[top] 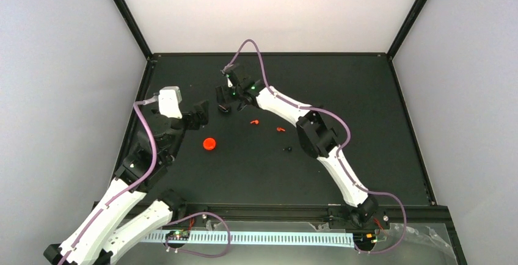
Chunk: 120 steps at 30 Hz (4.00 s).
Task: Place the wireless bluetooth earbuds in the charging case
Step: Pick up the charging case at the center of the board, then place the charging case at the center of the board.
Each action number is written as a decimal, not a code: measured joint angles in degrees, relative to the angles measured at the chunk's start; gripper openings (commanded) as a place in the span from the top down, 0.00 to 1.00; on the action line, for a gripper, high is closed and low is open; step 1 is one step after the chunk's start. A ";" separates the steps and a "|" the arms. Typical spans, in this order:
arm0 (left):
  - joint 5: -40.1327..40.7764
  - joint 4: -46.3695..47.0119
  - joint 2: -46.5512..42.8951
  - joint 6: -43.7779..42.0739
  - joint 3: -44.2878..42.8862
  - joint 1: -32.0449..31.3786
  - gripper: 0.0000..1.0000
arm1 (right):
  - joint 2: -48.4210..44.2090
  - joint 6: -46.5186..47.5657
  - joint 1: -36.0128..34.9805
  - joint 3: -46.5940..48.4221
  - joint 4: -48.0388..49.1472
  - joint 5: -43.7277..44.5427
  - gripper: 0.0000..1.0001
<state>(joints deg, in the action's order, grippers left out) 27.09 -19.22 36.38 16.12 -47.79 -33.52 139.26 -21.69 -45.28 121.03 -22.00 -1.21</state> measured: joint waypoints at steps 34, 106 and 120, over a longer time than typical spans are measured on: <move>0.55 0.00 -0.07 0.52 0.02 0.00 0.01 | 14.53 -0.90 -2.03 17.51 -7.63 1.03 0.39; -0.63 -0.02 0.87 1.51 0.20 0.00 0.01 | -50.38 -31.47 -7.28 -75.73 8.22 8.09 0.33; -0.79 -0.02 1.90 1.51 0.20 0.00 0.01 | -51.52 -22.14 -7.28 -77.81 4.98 11.02 0.76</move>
<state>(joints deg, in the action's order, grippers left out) 26.30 -19.25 38.28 17.63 -47.59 -33.52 87.74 -43.83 -52.56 43.22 -17.02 9.80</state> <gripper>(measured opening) 0.988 0.283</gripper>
